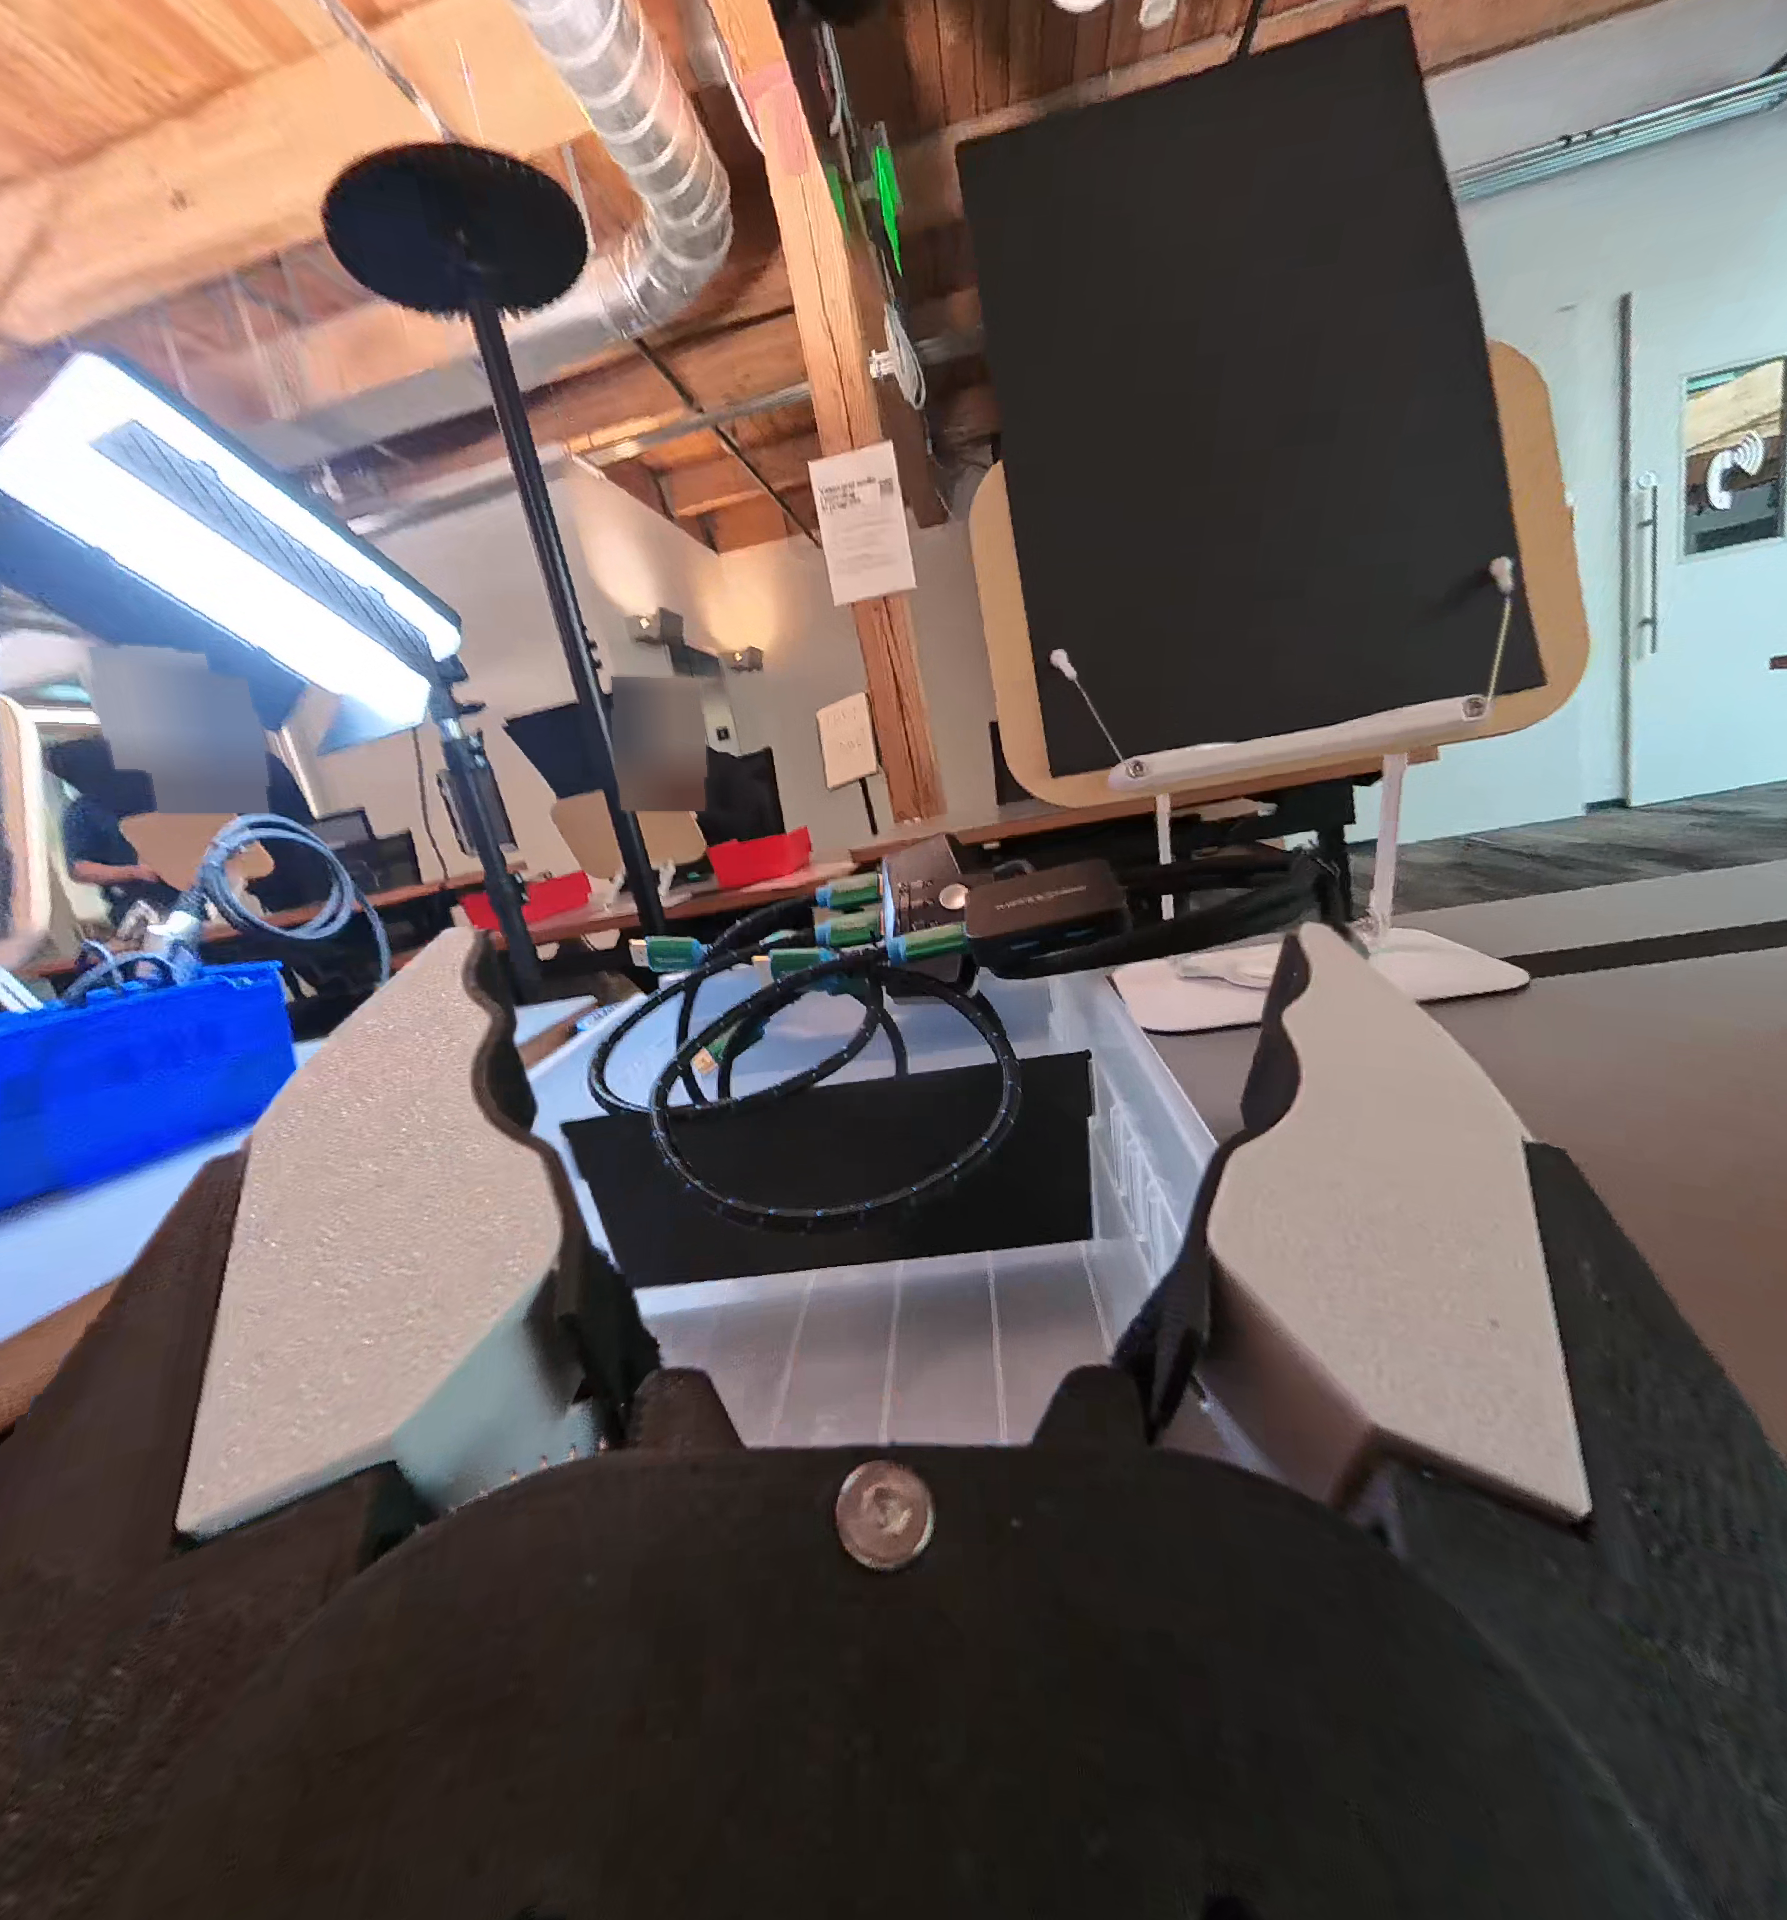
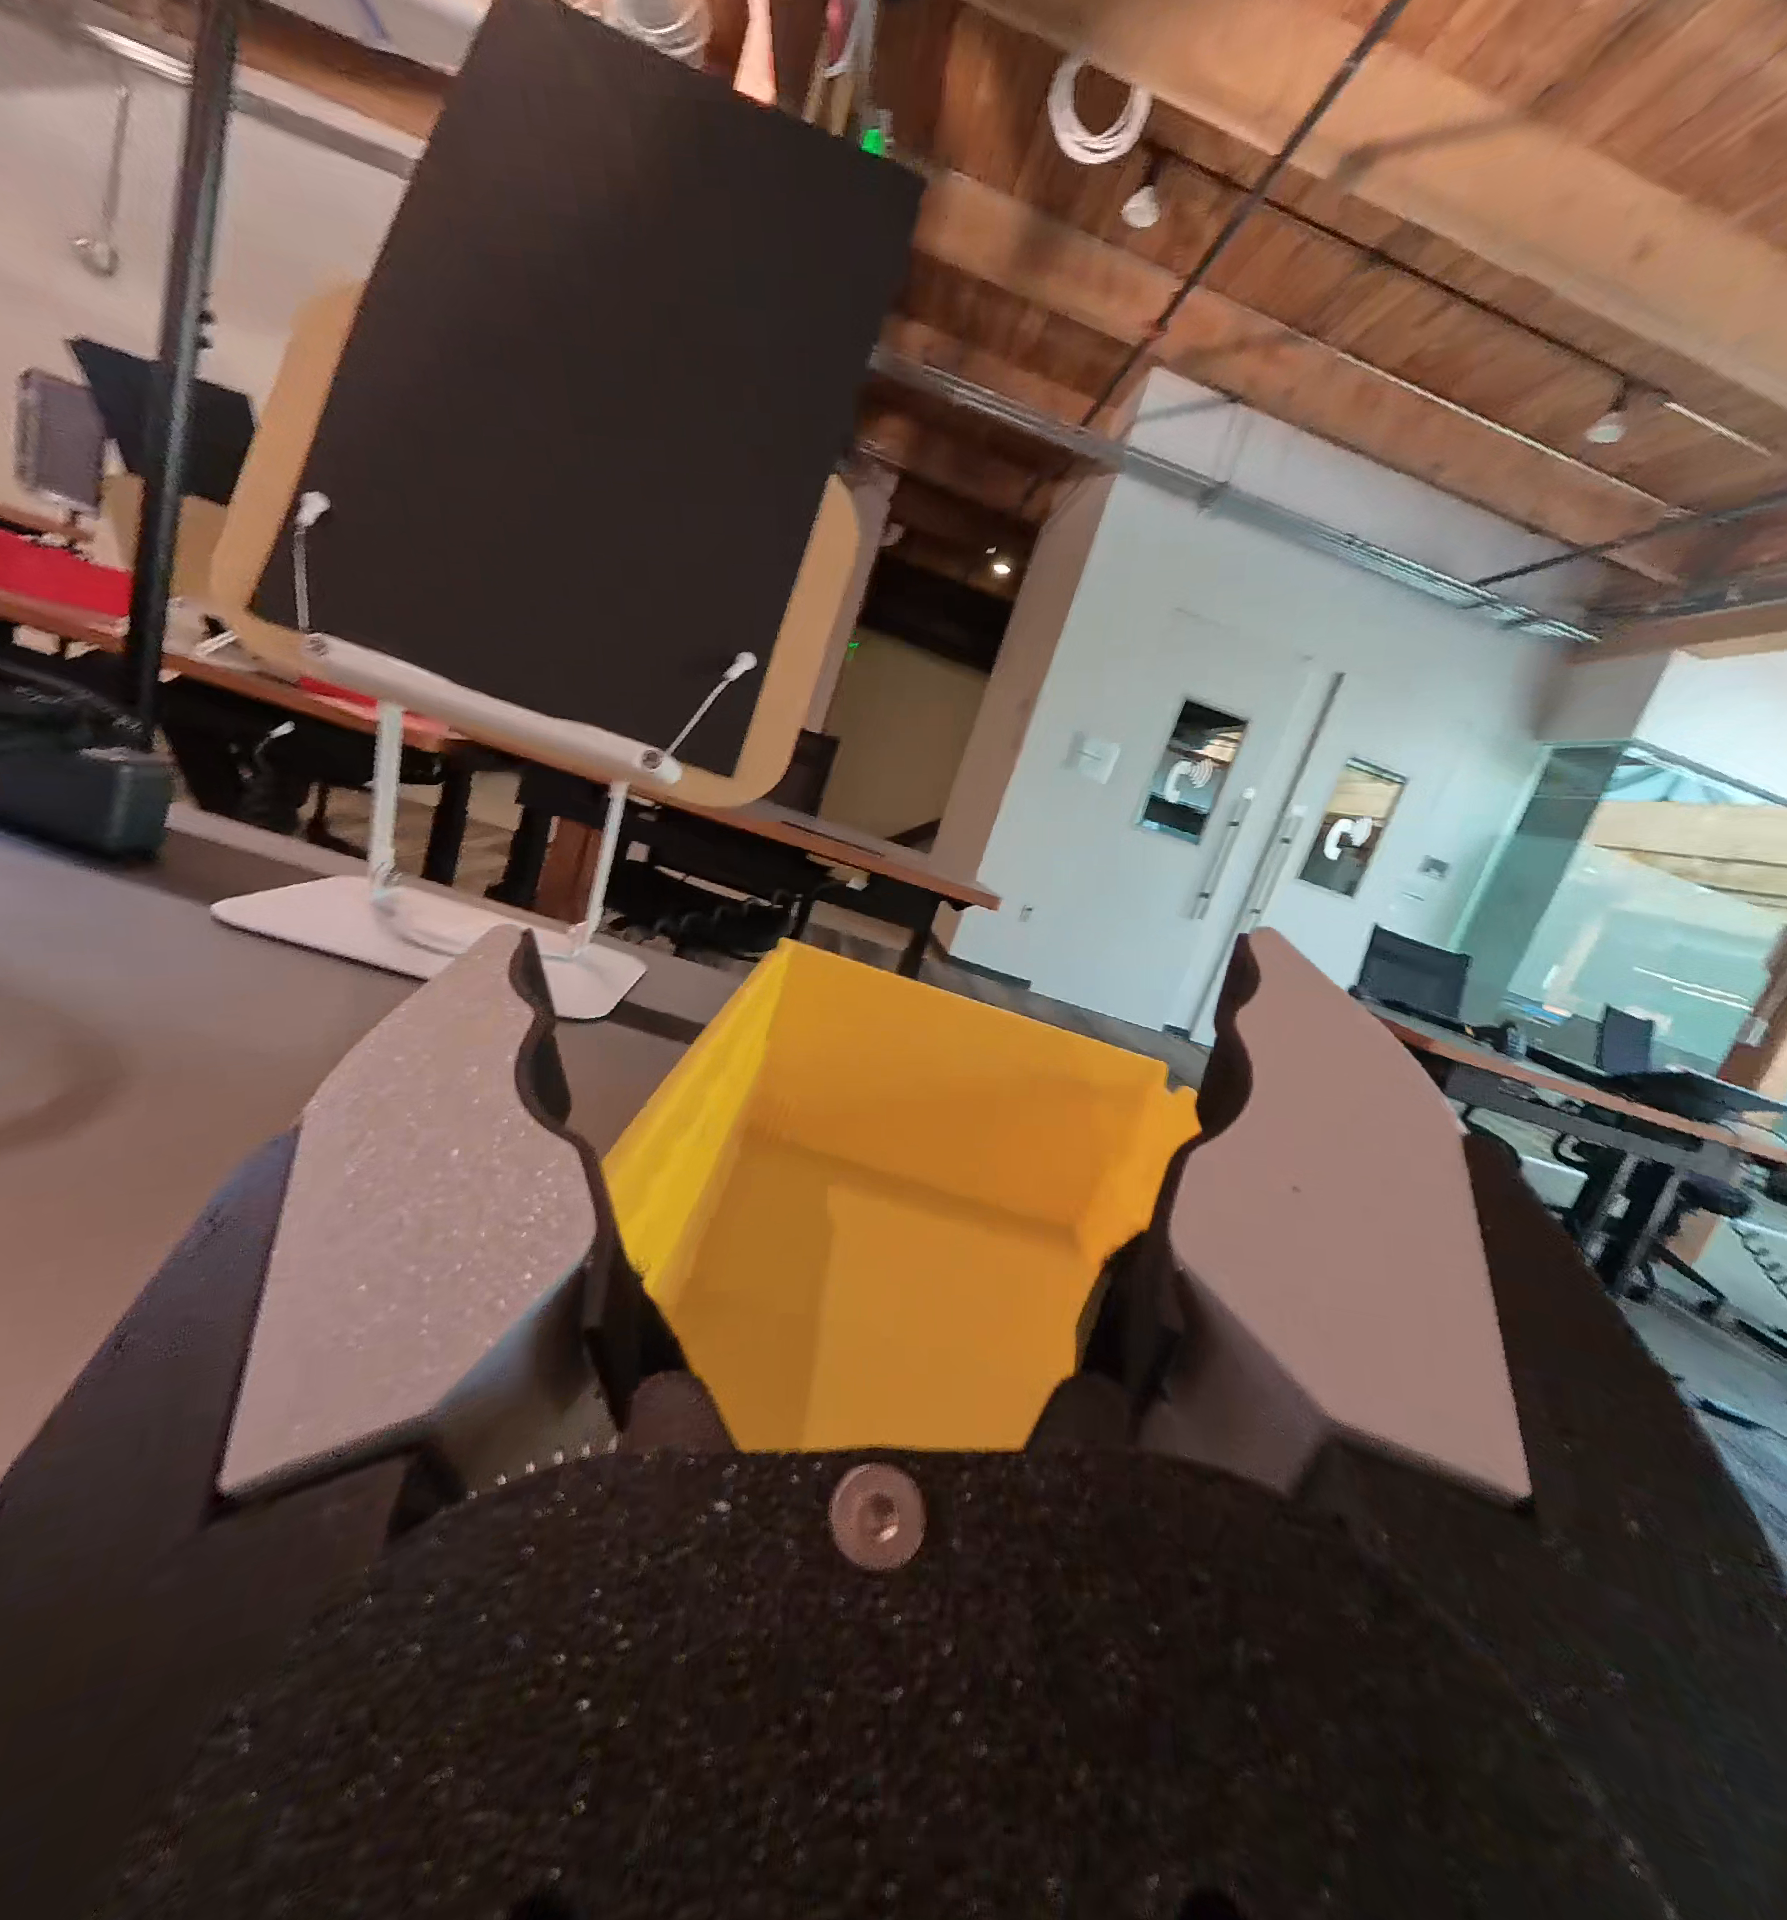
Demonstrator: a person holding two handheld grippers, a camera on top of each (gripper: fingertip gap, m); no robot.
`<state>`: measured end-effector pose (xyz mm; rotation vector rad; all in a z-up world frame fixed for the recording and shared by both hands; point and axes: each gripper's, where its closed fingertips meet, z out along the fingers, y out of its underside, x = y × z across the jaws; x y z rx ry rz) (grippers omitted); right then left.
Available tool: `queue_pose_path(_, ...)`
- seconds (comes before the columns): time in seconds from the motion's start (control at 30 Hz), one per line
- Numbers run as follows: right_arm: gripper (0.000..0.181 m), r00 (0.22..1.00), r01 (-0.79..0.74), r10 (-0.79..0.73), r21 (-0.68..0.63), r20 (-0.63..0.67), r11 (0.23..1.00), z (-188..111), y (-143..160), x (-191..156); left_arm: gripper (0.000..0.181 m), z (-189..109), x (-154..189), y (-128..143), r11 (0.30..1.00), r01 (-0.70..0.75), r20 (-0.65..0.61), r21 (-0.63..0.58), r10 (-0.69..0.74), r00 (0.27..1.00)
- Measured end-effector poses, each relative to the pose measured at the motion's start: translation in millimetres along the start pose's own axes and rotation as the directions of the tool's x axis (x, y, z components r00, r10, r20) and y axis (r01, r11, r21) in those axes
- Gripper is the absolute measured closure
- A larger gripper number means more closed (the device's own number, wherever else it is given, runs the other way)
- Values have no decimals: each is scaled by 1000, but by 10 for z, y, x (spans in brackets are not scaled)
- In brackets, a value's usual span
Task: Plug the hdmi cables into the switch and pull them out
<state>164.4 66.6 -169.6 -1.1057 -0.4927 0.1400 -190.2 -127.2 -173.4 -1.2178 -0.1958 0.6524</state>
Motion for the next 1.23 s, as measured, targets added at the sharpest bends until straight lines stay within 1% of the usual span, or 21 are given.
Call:
queue_pose_path(0.07, 54, 999, -25, 25, -3, -41, 1000, -6, 9, 93, 43, -6, 27, -19, 1000, -2, -13, 9, 3, 1000)
queue_pose_path(0.13, 45, 995, -87, 85, -36, -50, 996, 9, 86, 136, 39, 1, 51, -4, 1000, 28, -36, 1, -28, 999)
queue_pose_path(0.2, 38, 990, -142, 140, -96, -29, 985, 39, 207, 115, 38, 4, 41, 0, 996, 93, -52, -2, -92, 994)
queue_pose_path(0.27, 34, 987, -159, 160, -163, -3, 974, 61, 326, 64, 38, -1, -17, -9, 986, 165, -49, 6, -164, 985)
queue_pose_path(0.33, 34, 990, -138, 144, -197, 13, 971, 68, 379, 25, 38, -23, -105, -60, 968, 247, -38, 41, -245, 969)
queue_pose_path(0.4, 34, 994, -106, 112, -201, 17, 974, 68, 378, 15, 38, -54, -219, -107, 943, 322, -19, 81, -321, 947)
queue_pose_path(0.43, 34, 995, -95, 100, -203, 18, 975, 68, 380, 12, 38, -59, -263, -92, 934, 349, -10, 80, -350, 937)
queue_pose_path(0.5, 38, 995, -88, 97, -224, 31, 971, 68, 418, -12, 38, -45, -302, -10, 916, 398, -4, 45, -398, 917)
queue_pose_path(0.6, 37, 990, -99, 122, -289, 63, 952, 69, 539, -75, 38, -12, -295, 94, 896, 444, -9, -8, -445, 896)
queue_pose_path(0.67, 37, 990, -95, 122, -300, 73, 949, 72, 559, -93, 39, -1, -261, 130, 899, 436, -17, -33, -437, 899)
queue_pose_path(0.8, 40, 990, -87, 117, -307, 80, 948, 70, 569, -106, 39, 8, -187, 164, 928, 368, -30, -64, -370, 928)
queue_pose_path(0.93, 41, 989, -85, 119, -323, 87, 943, 69, 599, -119, 39, 28, -82, 236, 939, 322, -61, -119, -330, 942)
queue_pose_path(1.23, 44, 988, -71, 114, -341, 108, 937, 66, 631, -160, 41, 37, 3, 266, 952, 269, -87, -144, -283, 955)
